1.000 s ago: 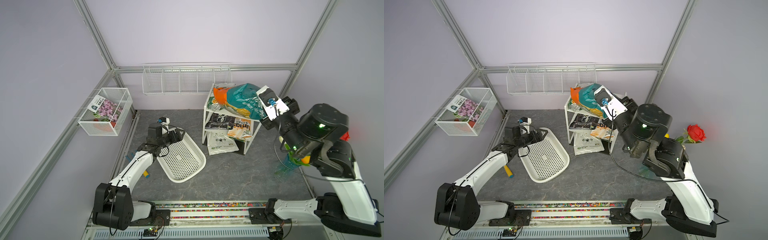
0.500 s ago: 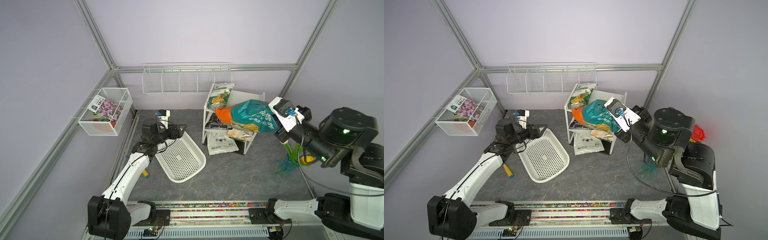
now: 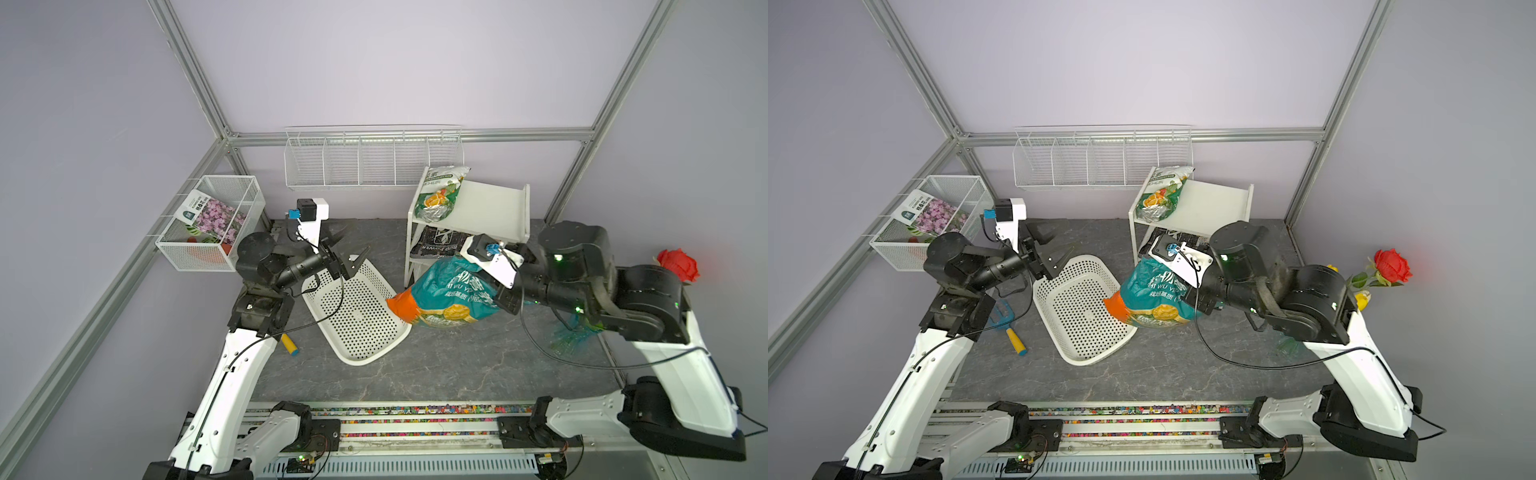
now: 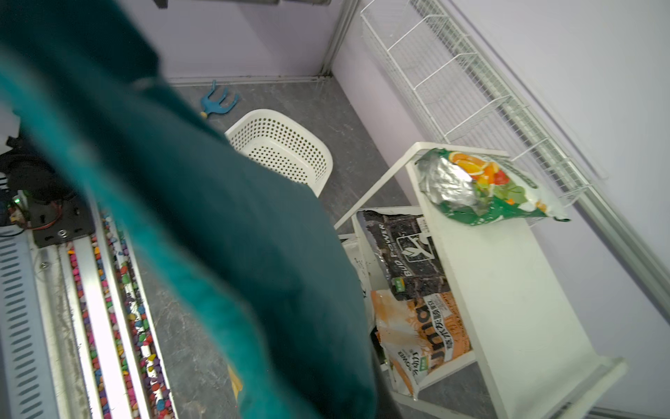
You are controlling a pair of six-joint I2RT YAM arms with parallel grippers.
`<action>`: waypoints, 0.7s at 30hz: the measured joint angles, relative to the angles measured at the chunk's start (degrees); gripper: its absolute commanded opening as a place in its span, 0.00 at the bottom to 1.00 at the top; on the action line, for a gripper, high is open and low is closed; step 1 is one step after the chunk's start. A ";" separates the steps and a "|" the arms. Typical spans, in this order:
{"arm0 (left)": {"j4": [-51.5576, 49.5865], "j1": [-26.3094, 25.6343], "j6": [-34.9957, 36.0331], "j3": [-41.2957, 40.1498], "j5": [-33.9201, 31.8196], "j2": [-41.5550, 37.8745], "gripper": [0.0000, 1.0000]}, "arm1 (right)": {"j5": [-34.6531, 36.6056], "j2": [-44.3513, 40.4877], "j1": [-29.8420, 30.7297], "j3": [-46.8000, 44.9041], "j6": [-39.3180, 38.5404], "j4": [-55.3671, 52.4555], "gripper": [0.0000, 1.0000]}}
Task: Take down the fertilizer bag from the shelf
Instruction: Pick up the fertilizer bag from the shelf.
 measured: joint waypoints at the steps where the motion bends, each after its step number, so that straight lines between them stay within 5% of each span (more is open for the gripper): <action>1: 0.11 -0.04 -0.04 0.09 1.11 0.09 0.88 | -1.27 0.02 -0.35 -0.94 0.46 0.31 0.00; 8: -1.75 -7.37 2.14 -0.02 5.64 1.77 0.89 | -15.15 1.27 -9.64 -5.22 7.23 3.19 0.00; 12: -4.24 -12.85 6.58 0.00 4.13 2.99 0.89 | -20.00 2.97 -10.49 -5.84 9.42 5.29 0.00; 21: -4.79 -15.30 10.73 2.82 1.42 9.18 0.86 | -24.24 3.80 -10.71 -6.01 10.95 7.61 0.00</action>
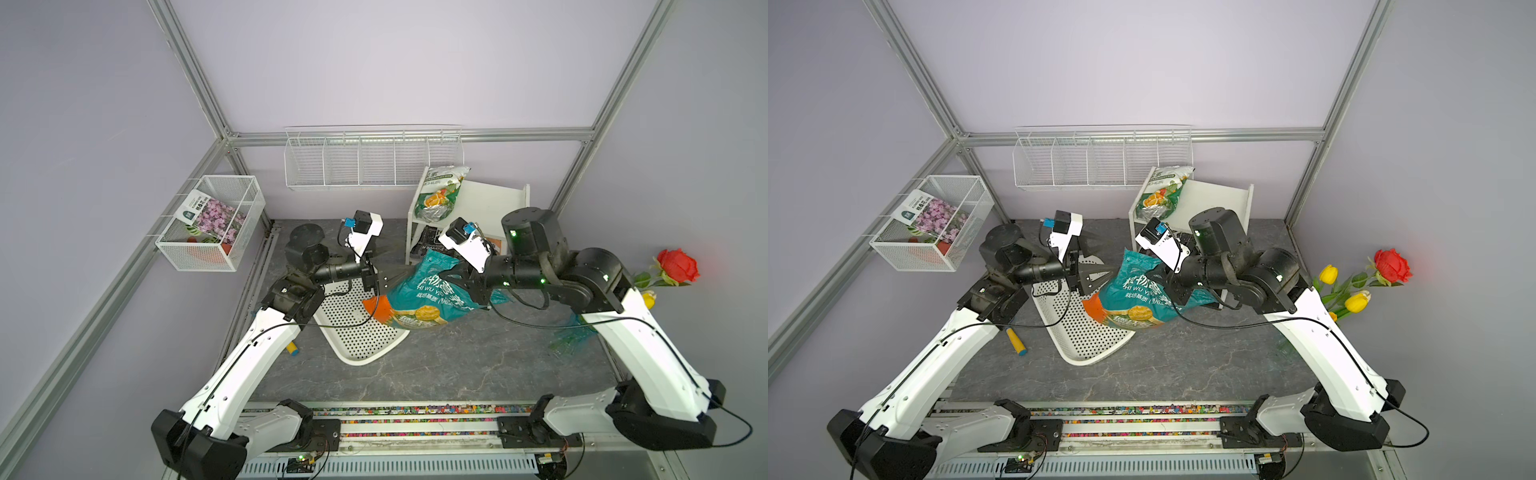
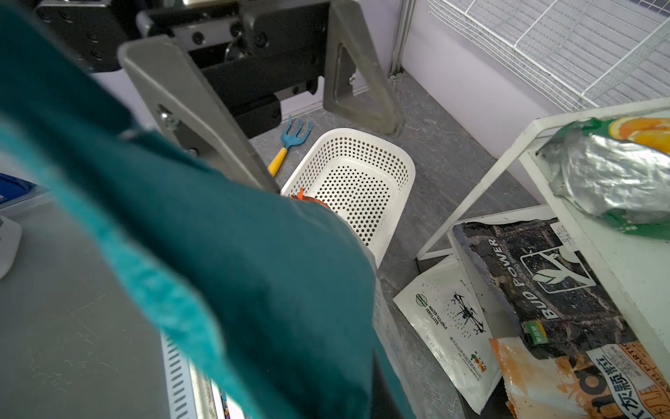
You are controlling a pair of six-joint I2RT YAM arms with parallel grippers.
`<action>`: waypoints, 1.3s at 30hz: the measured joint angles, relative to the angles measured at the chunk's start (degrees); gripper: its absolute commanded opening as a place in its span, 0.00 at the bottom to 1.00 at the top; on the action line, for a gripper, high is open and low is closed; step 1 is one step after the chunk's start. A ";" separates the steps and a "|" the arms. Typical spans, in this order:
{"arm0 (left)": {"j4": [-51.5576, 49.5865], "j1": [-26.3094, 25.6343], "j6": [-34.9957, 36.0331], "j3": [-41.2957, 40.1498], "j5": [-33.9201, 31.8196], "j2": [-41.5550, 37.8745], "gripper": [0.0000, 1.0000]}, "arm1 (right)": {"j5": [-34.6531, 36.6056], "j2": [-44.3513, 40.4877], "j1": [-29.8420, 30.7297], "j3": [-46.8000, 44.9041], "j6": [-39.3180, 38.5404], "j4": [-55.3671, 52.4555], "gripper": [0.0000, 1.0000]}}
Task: Take down the fertilizer bag from the shelf
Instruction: Pick up the fertilizer bag from the shelf.
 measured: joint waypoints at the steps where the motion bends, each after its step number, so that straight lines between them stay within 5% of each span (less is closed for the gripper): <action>1: -0.04 -0.48 0.28 0.55 -0.17 0.48 0.85 | -0.24 0.09 0.00 0.00 0.02 0.00 0.00; 21: -14.23 -3.61 6.99 5.22 -3.45 -4.39 0.89 | 2.89 0.94 -0.63 -1.92 -1.11 0.09 0.00; 30: -13.97 -3.72 6.88 6.08 -1.20 0.09 0.87 | 2.36 0.96 -0.63 -1.92 -1.11 0.63 0.00; 33: -12.83 -3.72 6.03 6.51 -0.52 3.04 0.78 | 2.08 0.94 -0.63 -1.92 -1.11 0.83 0.00; 39: -10.27 -5.16 3.13 8.31 3.23 7.78 0.43 | 2.64 0.94 -0.94 -2.14 -1.14 0.98 0.00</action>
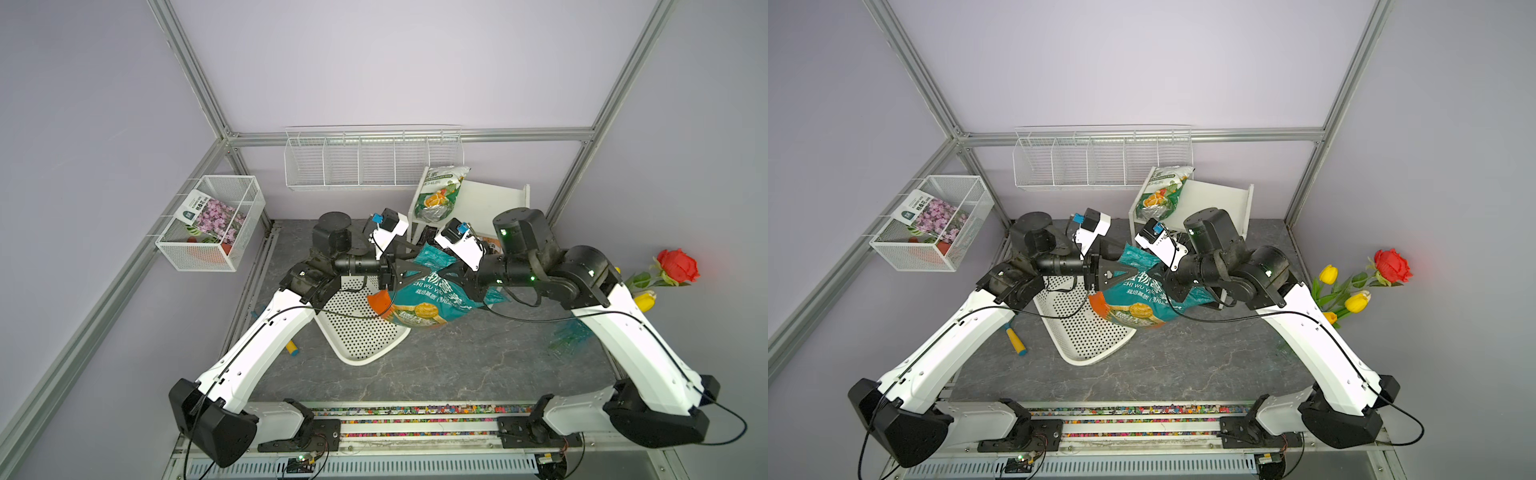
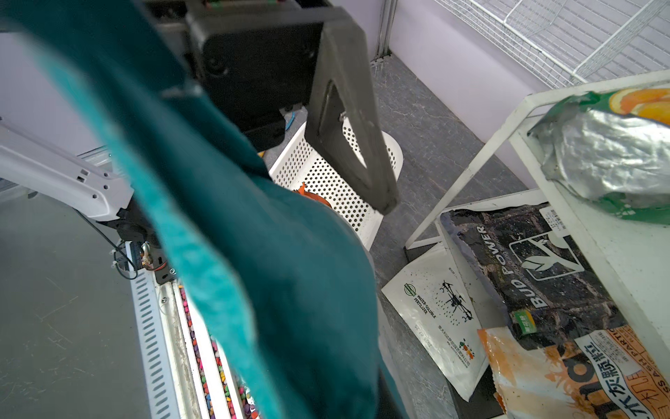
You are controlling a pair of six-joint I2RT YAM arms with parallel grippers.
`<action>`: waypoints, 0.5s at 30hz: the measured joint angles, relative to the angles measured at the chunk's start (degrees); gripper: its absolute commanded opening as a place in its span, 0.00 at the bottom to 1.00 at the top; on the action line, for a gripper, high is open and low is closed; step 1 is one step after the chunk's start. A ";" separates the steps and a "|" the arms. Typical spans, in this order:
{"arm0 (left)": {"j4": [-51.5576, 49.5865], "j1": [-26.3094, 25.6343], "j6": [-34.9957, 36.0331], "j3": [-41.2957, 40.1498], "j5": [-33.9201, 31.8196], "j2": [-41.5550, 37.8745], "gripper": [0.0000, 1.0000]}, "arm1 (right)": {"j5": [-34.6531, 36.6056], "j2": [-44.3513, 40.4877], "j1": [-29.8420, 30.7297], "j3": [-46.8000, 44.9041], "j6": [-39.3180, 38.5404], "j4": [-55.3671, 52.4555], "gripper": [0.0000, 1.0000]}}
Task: Take down the fertilizer bag from the shelf
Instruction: Pick up the fertilizer bag from the shelf.
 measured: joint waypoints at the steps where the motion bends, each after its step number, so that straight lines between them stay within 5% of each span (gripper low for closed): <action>1: -0.04 -0.35 -0.13 0.24 0.37 0.33 0.33 | 0.11 0.00 -0.02 -0.11 -0.02 0.15 0.00; 2: -0.15 -0.74 -0.26 0.42 0.74 0.57 0.07 | 0.26 0.00 -0.02 -0.33 -0.09 0.42 0.00; 3: -0.28 -0.94 -0.31 0.52 1.20 0.74 0.00 | 0.33 -0.02 -0.02 -0.57 -0.24 0.57 0.00; 15: -1.75 -1.22 -0.70 -0.57 -4.52 -0.72 0.00 | 2.56 -0.07 0.00 -3.21 -1.55 3.37 0.05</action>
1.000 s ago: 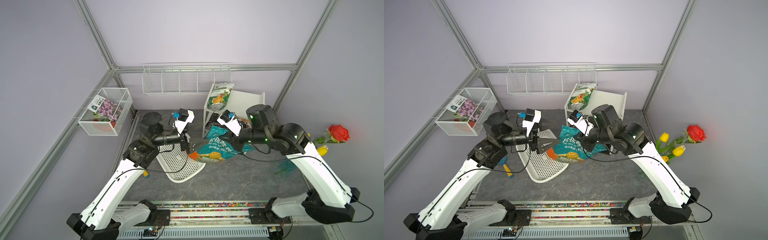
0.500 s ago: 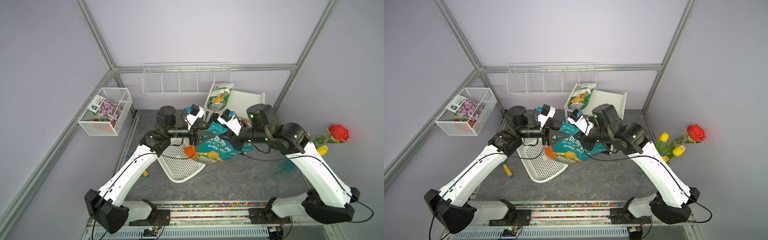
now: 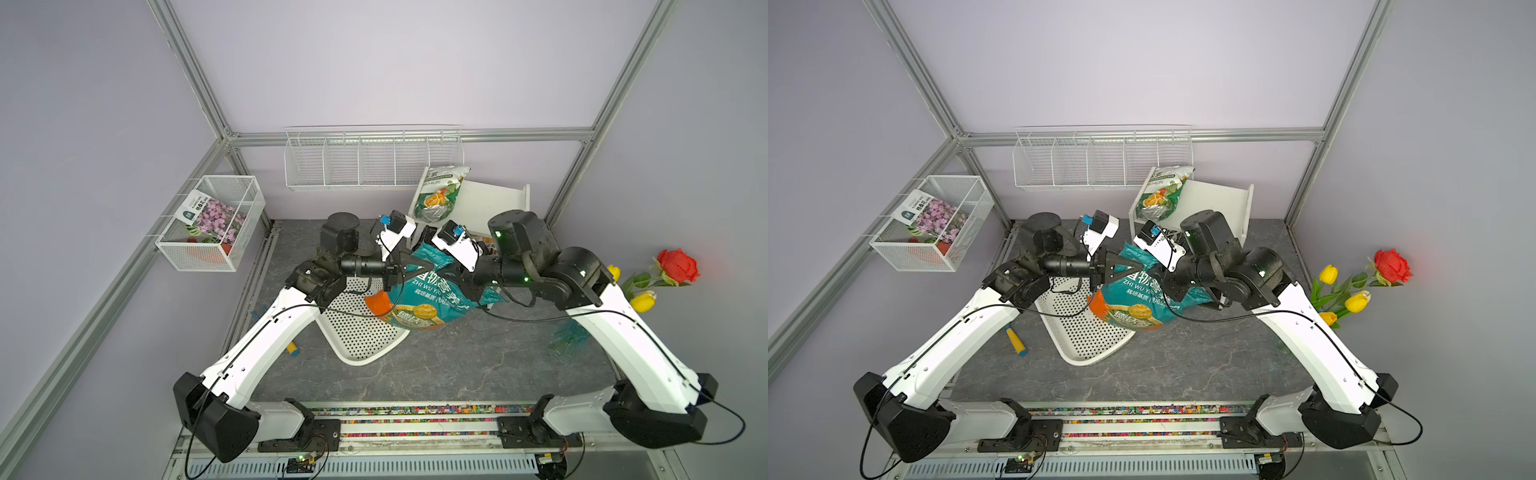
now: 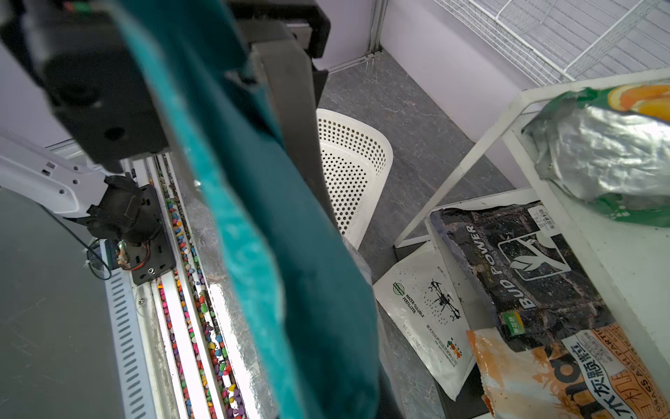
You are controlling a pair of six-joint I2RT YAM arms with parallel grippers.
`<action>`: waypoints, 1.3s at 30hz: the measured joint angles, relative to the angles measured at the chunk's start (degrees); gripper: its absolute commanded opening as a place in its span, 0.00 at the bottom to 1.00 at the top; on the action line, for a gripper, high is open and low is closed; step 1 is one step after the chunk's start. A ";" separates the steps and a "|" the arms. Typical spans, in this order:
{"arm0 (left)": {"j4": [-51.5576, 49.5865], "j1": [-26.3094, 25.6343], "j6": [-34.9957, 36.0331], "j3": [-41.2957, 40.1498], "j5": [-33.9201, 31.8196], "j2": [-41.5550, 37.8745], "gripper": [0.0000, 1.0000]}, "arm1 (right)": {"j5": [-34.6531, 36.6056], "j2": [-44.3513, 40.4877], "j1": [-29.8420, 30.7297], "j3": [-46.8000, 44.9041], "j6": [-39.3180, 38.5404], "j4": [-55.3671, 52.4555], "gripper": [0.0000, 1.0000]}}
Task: Take down the fertilizer bag from the shelf
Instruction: Pick up the fertilizer bag from the shelf, then place the fertilizer bag in the storage box.
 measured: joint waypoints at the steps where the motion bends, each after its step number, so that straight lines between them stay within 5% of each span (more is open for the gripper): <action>1: 0.72 -0.04 -0.20 -0.85 -1.44 -0.74 0.00 | 0.31 0.00 0.02 -0.46 -0.02 0.81 0.10; 6: 5.03 -0.24 -1.46 -7.04 -9.88 -5.05 0.00 | 2.78 -0.02 0.09 -3.39 -0.15 6.71 0.73; 11: 5.11 -0.20 -1.62 -8.04 -17.66 -5.27 0.00 | 5.70 -0.55 0.09 -4.90 -0.55 10.97 0.95; 17: 5.22 0.83 1.03 -8.04 -29.62 -6.08 0.00 | 10.54 -3.34 0.11 -8.24 -0.13 13.88 0.97; 23: 5.42 9.55 0.55 -8.04 -34.93 -7.50 0.00 | 14.95 -8.63 0.09 -13.42 0.85 16.13 0.97; 32: 8.61 21.14 -2.23 -10.75 -34.38 -8.44 0.00 | 18.38 -10.71 0.09 -17.07 2.47 18.01 0.97; 39: 12.09 22.56 -3.45 -11.10 -32.17 -5.05 0.00 | 19.98 -10.71 0.09 -18.21 2.95 18.97 0.97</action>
